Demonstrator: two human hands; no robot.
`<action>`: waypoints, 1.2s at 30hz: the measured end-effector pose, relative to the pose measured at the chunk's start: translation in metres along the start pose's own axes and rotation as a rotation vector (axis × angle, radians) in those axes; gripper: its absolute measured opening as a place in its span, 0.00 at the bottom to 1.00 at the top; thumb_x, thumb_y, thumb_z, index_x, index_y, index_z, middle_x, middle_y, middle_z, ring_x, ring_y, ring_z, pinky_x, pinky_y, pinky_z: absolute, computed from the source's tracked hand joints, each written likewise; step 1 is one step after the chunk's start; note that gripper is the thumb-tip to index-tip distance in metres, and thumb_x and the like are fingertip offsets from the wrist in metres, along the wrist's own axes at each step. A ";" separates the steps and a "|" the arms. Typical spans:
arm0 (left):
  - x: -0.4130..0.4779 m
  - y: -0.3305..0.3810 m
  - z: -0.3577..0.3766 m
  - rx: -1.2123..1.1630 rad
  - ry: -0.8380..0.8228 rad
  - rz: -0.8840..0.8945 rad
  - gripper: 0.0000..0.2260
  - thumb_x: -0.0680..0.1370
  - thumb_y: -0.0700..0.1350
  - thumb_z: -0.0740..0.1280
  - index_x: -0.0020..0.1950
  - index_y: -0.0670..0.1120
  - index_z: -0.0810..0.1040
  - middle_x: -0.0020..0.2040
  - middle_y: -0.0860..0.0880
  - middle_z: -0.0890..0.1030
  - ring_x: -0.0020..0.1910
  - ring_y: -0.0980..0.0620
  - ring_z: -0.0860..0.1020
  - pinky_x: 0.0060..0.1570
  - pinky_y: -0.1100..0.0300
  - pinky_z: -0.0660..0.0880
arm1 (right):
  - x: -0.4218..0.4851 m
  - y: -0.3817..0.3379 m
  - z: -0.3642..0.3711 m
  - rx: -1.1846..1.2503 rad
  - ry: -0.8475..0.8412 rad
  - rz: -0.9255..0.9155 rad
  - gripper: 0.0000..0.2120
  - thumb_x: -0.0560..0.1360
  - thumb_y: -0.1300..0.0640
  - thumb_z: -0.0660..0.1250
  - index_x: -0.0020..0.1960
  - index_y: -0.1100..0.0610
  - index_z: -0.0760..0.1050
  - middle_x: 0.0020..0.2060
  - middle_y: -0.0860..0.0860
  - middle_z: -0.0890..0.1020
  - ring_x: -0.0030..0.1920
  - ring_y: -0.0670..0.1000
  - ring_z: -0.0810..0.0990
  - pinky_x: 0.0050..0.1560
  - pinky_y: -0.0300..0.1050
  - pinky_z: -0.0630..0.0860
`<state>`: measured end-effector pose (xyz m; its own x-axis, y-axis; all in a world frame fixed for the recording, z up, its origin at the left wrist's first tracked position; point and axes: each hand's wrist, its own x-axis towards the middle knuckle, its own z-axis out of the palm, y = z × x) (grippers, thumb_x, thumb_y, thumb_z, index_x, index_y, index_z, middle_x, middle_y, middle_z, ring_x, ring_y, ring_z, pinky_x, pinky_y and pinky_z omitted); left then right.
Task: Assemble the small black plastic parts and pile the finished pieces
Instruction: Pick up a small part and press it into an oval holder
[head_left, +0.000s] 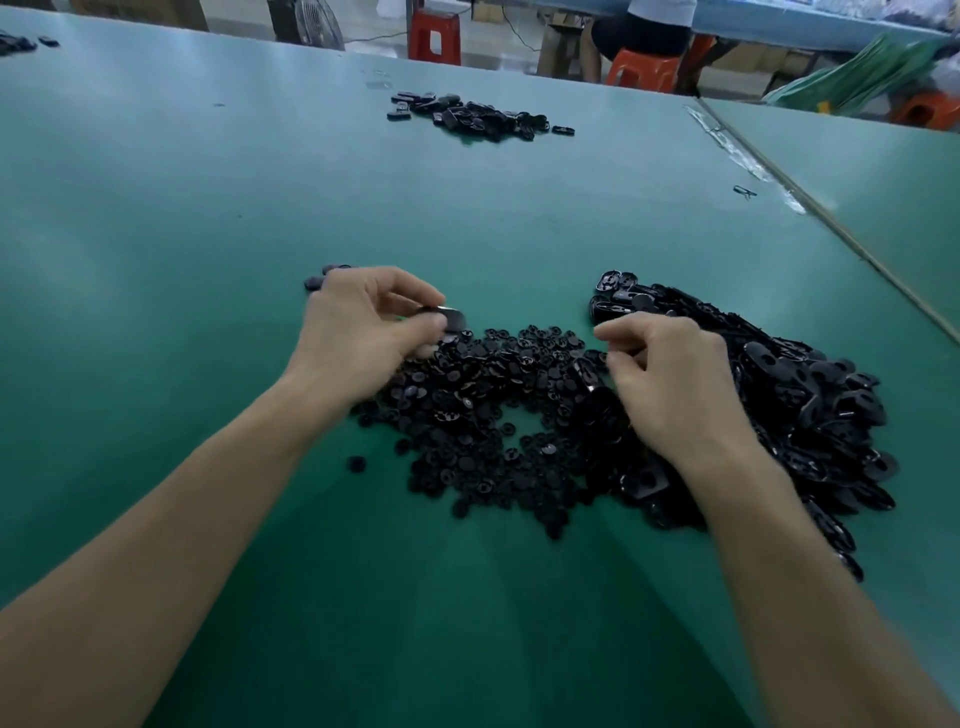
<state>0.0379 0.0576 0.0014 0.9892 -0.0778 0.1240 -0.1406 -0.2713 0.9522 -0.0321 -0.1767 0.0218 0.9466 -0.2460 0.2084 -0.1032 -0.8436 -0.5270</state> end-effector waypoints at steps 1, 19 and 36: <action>0.005 -0.004 -0.005 0.019 0.056 0.011 0.09 0.74 0.36 0.75 0.42 0.50 0.84 0.35 0.52 0.85 0.32 0.52 0.84 0.45 0.57 0.82 | 0.006 0.003 -0.003 -0.079 -0.023 0.001 0.14 0.79 0.63 0.66 0.61 0.53 0.82 0.54 0.52 0.85 0.53 0.51 0.81 0.63 0.45 0.75; 0.016 -0.037 -0.031 0.642 0.271 0.192 0.13 0.76 0.47 0.74 0.60 0.49 0.83 0.50 0.51 0.71 0.44 0.52 0.72 0.55 0.59 0.70 | 0.025 -0.002 -0.002 -0.386 -0.086 -0.121 0.17 0.79 0.63 0.62 0.67 0.55 0.75 0.51 0.59 0.83 0.51 0.63 0.80 0.48 0.54 0.77; -0.019 0.028 0.015 -0.024 -0.369 0.125 0.06 0.74 0.34 0.75 0.49 0.41 0.83 0.41 0.41 0.85 0.35 0.51 0.82 0.41 0.60 0.82 | -0.036 -0.030 0.042 1.167 -0.023 0.153 0.03 0.78 0.64 0.69 0.50 0.57 0.78 0.39 0.54 0.87 0.38 0.49 0.86 0.37 0.37 0.78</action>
<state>0.0147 0.0371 0.0219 0.8830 -0.4496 0.1348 -0.2538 -0.2159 0.9428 -0.0503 -0.1226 -0.0043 0.9552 -0.2879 0.0686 0.1143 0.1453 -0.9828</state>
